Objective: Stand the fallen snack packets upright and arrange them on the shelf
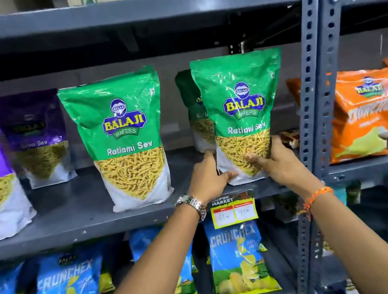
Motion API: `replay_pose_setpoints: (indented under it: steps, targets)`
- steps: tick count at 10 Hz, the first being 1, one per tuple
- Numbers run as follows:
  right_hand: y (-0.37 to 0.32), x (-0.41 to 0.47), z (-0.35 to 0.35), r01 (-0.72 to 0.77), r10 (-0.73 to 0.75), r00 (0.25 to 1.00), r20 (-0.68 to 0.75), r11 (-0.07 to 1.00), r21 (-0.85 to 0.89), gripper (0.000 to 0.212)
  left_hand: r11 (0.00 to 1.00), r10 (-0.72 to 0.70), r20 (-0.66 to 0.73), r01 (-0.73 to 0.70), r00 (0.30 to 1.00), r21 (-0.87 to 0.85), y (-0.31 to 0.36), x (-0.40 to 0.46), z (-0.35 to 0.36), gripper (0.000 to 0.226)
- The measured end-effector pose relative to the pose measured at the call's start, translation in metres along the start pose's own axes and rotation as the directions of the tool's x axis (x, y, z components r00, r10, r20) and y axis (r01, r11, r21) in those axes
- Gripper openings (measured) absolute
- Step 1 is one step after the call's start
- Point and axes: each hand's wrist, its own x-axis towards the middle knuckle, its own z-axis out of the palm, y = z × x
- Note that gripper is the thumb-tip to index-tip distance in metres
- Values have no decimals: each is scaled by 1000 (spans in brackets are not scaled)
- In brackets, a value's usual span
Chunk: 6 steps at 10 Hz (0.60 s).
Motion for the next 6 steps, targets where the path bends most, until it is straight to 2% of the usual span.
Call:
replay_pose_setpoints:
  steps: [3, 4, 5, 6]
  targets:
    - [-8, -11, -3, -11, 10, 1000, 15, 998, 55, 60, 998, -3, 0, 3, 1000, -65, 1, -9, -1, 60]
    - [-10, -12, -3, -28, 27, 999, 30, 998, 59, 69, 998, -20, 23, 22, 1000, -65, 4, -11, -4, 63]
    - [-11, -10, -8, -51, 48, 998, 31, 992, 114, 103, 997, -12, 4, 12, 1000, -70, 2, -21, -14, 67]
    - [-19, -10, -13, 27, -10, 988, -157, 994, 107, 131, 973, 63, -297, -125, 953, -195, -2, -32, -39, 58]
